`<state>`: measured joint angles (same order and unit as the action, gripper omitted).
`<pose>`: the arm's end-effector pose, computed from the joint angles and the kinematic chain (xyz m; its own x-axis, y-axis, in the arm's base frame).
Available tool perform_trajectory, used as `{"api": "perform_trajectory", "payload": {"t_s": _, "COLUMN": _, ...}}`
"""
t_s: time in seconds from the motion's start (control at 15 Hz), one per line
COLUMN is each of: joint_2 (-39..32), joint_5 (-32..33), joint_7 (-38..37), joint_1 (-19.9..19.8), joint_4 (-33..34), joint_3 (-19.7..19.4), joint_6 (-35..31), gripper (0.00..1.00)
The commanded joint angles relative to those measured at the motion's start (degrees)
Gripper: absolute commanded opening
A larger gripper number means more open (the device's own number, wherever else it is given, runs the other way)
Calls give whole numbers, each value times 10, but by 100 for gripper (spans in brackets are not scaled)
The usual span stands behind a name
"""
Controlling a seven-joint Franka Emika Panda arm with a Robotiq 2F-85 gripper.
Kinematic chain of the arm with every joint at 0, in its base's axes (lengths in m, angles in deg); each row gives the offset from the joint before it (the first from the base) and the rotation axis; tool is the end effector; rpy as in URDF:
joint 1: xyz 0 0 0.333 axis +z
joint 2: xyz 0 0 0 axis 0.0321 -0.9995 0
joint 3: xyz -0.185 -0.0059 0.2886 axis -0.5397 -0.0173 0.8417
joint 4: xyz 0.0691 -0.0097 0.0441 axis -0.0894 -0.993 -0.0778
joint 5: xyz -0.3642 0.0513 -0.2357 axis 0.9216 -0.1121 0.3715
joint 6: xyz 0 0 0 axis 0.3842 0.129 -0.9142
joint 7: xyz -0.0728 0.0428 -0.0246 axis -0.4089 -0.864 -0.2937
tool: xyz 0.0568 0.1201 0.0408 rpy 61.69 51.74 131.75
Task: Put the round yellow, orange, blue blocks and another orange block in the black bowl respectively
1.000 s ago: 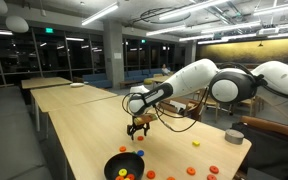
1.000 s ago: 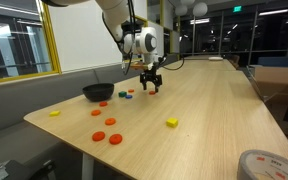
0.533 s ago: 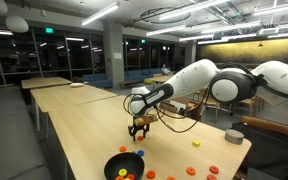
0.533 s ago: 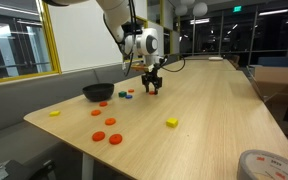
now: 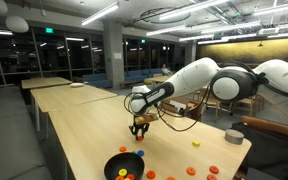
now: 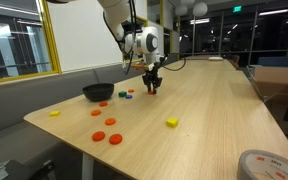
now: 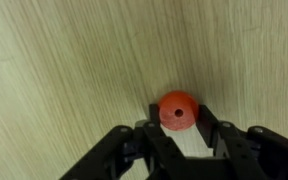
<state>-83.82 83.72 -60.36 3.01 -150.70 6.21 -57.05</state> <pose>0.8162 0.0478 0.1880 0.9443 -0.3272 0.0341 -0.3274 -0.9449 -0.0001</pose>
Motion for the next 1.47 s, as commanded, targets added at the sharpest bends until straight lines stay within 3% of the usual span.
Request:
{"api": "perform_trajectory", "payload": {"t_s": 0.0, "joint_2": 40, "joint_5": 3, "joint_7": 77, "joint_1": 0, "joint_4": -27, "joint_3": 16, "joint_6": -31, "gripper": 24}}
{"api": "perform_trajectory", "payload": {"t_s": 0.2, "joint_2": 70, "joint_5": 7, "joint_7": 142, "joint_1": 8, "joint_4": -40, "joint_3": 35, "joint_6": -40, "gripper": 23}}
{"api": "perform_trajectory", "payload": {"t_s": 0.8, "joint_2": 111, "joint_5": -32, "joint_7": 363, "joint_1": 0, "joint_4": -74, "joint_3": 145, "joint_6": -26, "gripper": 24}}
{"api": "perform_trajectory", "payload": {"t_s": 1.13, "joint_2": 134, "joint_5": -45, "joint_7": 490, "joint_1": -7, "joint_4": -128, "joint_3": 195, "joint_6": -9, "gripper": 24}}
{"api": "perform_trajectory", "payload": {"t_s": 1.4, "joint_2": 169, "joint_5": -50, "joint_7": 519, "joint_1": -3, "joint_4": -182, "joint_3": 210, "joint_6": 1, "gripper": 23}}
